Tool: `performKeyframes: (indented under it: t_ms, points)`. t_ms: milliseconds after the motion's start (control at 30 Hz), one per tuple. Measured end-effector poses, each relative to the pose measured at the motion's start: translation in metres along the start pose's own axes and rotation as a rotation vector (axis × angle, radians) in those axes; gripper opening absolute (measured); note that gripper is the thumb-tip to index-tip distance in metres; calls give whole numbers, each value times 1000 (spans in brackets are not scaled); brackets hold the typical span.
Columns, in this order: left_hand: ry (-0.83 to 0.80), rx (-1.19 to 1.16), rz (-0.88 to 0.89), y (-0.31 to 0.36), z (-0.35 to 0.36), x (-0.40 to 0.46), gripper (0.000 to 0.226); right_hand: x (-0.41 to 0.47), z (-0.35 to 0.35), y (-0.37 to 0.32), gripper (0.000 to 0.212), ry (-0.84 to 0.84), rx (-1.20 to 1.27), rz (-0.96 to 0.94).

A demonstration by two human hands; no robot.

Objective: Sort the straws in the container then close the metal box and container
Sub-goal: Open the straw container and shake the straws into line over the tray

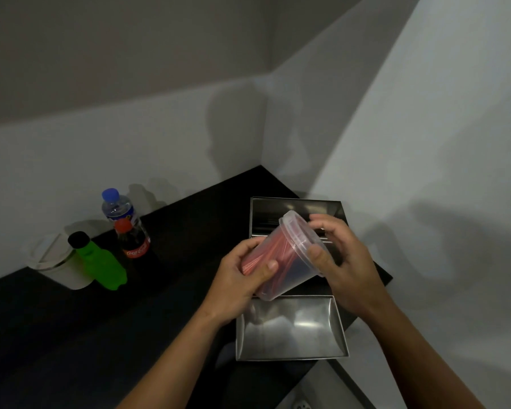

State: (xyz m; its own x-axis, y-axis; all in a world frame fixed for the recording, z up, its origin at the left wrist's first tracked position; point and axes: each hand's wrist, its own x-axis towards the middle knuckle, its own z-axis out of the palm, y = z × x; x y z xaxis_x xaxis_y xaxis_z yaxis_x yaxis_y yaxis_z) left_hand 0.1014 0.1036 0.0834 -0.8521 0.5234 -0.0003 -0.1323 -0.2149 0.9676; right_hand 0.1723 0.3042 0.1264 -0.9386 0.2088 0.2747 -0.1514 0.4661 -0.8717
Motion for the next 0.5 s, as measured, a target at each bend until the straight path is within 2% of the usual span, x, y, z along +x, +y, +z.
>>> performKeyframes:
  t_ms: [67, 167, 300, 433, 500]
  points:
    - [-38, 4, 14, 4, 2, 2, 58, 4, -3, -4, 75, -77, 29, 20]
    - [-65, -3, 12, 9, 3, 3, 51, 6, -2, -8, 71, -147, 70, -16]
    - [-85, -14, -8, 9, 0, 3, 52, 5, 1, -9, 69, -147, 88, -48]
    - [-28, -70, -76, 7, -1, 5, 68, 4, 3, -10, 70, -125, 87, -107]
    - [34, -104, -124, 9, -2, 6, 59, 5, 2, -10, 76, -130, 81, -146]
